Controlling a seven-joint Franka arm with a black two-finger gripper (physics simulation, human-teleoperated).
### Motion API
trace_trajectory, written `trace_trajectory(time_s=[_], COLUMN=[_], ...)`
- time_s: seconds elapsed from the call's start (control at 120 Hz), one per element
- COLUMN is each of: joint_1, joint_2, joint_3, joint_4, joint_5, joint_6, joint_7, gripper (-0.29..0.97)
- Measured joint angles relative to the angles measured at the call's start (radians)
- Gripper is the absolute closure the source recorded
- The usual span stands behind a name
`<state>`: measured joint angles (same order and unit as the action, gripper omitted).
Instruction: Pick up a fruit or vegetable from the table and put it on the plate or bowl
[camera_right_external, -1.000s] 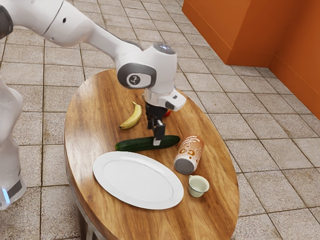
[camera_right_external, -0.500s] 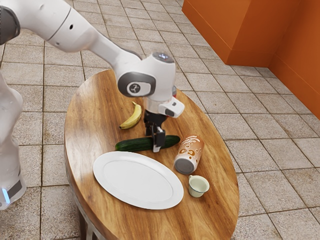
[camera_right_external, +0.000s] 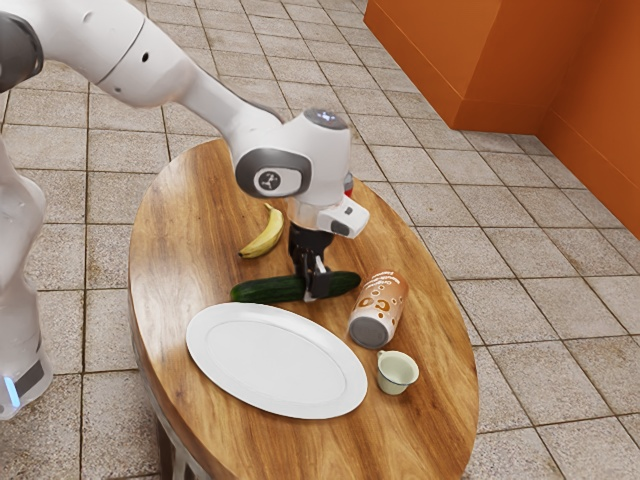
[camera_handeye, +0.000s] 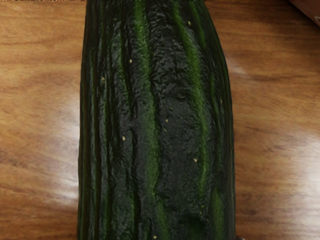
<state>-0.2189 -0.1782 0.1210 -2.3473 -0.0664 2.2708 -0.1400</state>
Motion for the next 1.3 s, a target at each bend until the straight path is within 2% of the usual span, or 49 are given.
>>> trace_trajectory(time_s=[0.083,0.183,0.308,0.333,0.517,0.625,0.683,0.767,0.8,0.942,1.008,1.083,1.3], joint_1=[0.0,0.001,0.004,0.004,0.0,0.001,0.005,0.009,0.008,0.004,0.004,0.004,0.002], joint_2=[-0.001,0.0,-0.001,-0.003,-0.014,-0.017,-0.021,-0.027,-0.029,-0.055,-0.058,-0.059,-0.072], joint_3=[0.0,0.0,0.003,0.003,0.003,0.004,0.004,0.004,0.004,0.005,0.005,0.005,0.005], joint_4=[-0.01,-0.024,-0.04,-0.04,-0.041,-0.054,-0.065,-0.069,-0.067,-0.062,-0.063,-0.063,-0.063], joint_5=[0.001,0.0,0.002,0.003,0.006,0.011,0.012,0.013,0.023,0.061,0.072,0.082,0.091], joint_6=[0.015,0.04,0.076,0.081,0.102,0.1,0.09,0.077,0.073,0.059,0.055,0.049,0.012], joint_7=[-0.005,-0.011,-0.015,-0.016,-0.015,-0.019,-0.02,-0.021,-0.02,-0.019,-0.022,-0.027,-0.037], gripper=[0.45,0.45,0.16,0.14,0.42,0.44,0.39,0.16,0.12,0.39,0.46,0.48,0.44])
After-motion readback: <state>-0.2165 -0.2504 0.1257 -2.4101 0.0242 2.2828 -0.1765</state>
